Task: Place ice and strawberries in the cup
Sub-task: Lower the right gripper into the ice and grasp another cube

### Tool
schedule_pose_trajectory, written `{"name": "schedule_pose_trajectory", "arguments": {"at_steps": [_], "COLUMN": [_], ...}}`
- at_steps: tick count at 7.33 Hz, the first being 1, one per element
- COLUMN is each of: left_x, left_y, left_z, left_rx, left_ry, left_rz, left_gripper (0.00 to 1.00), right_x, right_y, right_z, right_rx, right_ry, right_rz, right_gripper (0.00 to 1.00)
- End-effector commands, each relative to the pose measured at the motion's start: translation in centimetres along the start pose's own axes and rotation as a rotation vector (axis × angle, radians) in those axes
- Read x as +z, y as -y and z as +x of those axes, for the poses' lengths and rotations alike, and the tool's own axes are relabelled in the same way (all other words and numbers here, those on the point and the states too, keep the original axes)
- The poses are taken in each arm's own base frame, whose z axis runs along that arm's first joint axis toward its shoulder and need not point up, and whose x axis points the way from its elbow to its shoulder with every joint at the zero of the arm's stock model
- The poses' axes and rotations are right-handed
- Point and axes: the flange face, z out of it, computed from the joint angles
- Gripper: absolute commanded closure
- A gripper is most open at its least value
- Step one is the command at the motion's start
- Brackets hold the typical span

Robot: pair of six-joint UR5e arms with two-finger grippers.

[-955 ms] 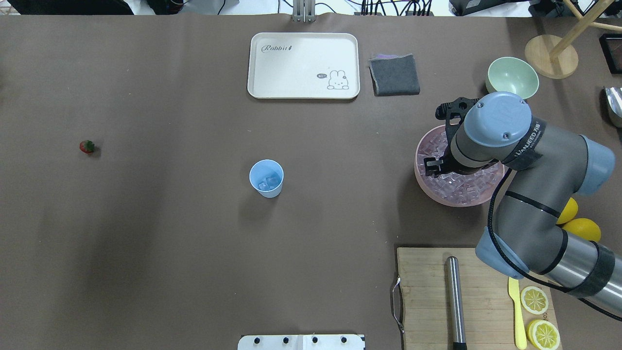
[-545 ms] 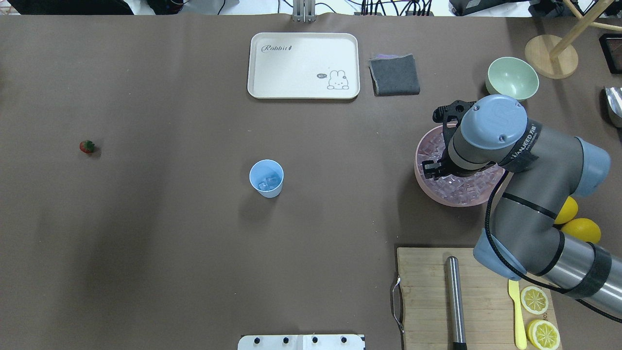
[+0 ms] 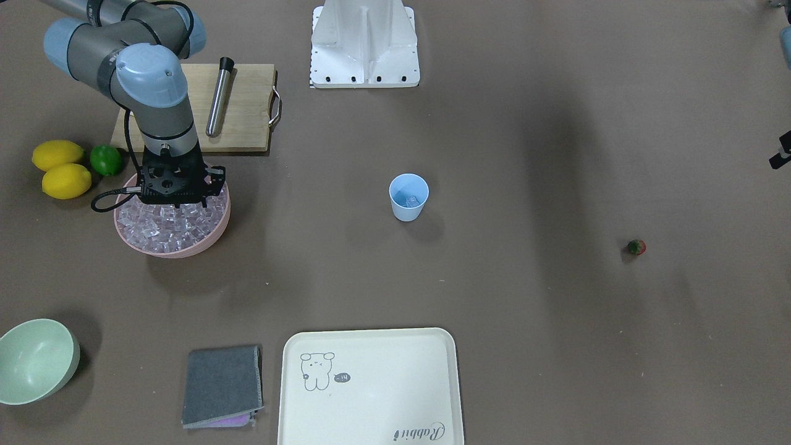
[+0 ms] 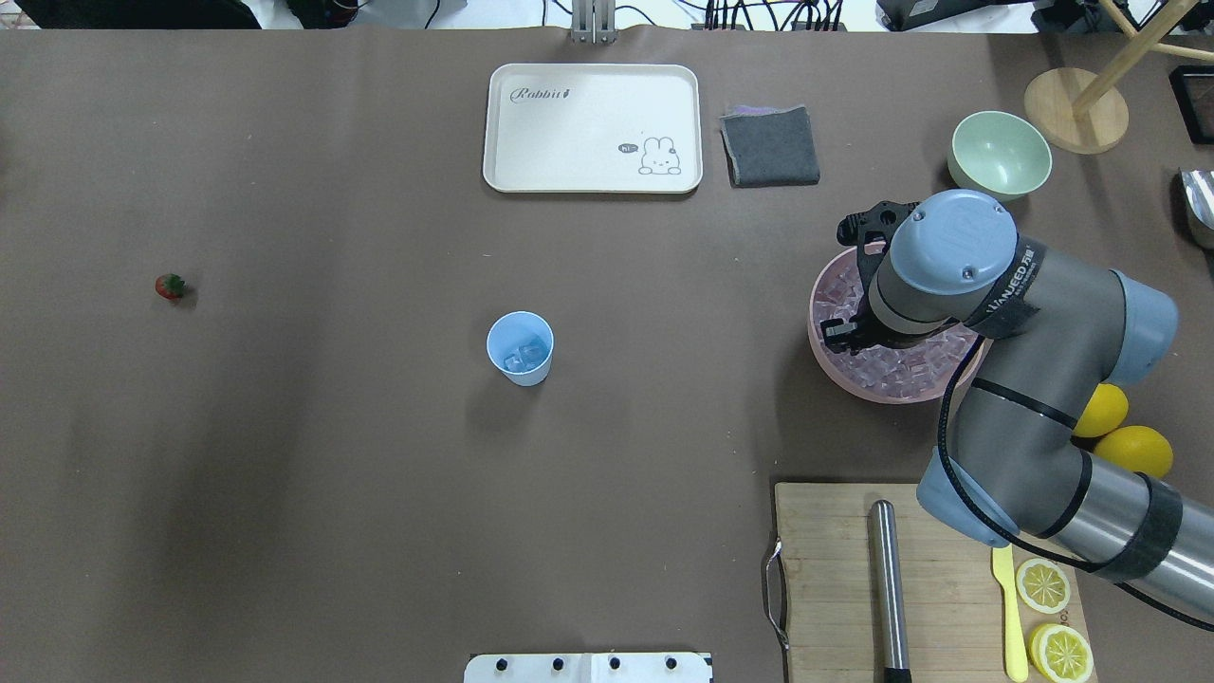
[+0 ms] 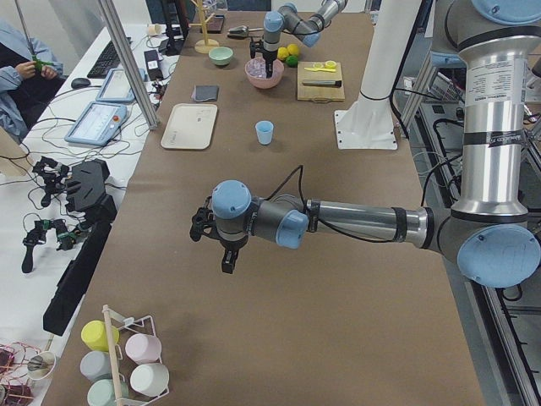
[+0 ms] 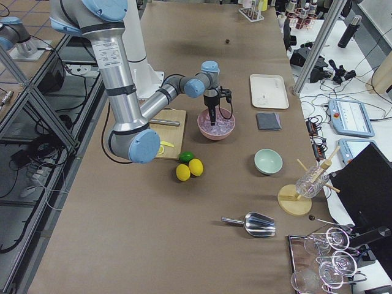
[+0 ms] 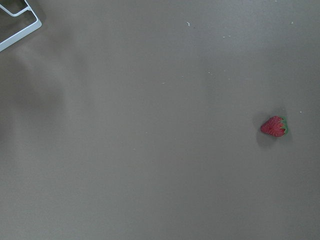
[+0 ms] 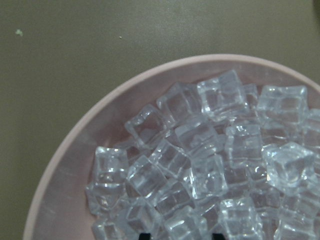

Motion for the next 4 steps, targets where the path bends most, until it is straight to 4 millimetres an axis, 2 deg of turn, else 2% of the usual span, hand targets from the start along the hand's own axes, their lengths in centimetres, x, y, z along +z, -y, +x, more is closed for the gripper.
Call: {"name": "schedule_pose_trajectory", "arguments": {"at_steps": [1,2,3,4], "left_x": [0.01,0.01,0.01,0.01], "left_y": [-0.02,-0.02,-0.02,-0.02], "left_z": [-0.02,0.0,0.0,0.0], "left_rx": [0.0,0.0,0.002,0.0], "left_ry": [0.001,-0.001,-0.001,-0.001], "left_rz": [0.0,0.0,0.0,0.0], "left_gripper": [0.02,0.02,0.02,0.02], "right_x": [-0.2,-0.51,-1.0,-1.19], "right_y": [0.18,0.32,0.68,0.94], "right_z": [0.07,0.19,0.47,0.67], "right_rx": [-0.018,-0.017,-0.009,-0.006], "right_ry": [0.002,0.005,0.012,0.012], "right_rz": [0.002,0.006,0.011,0.015], "right_gripper": [0.77,0.96,1.0,1.0]}}
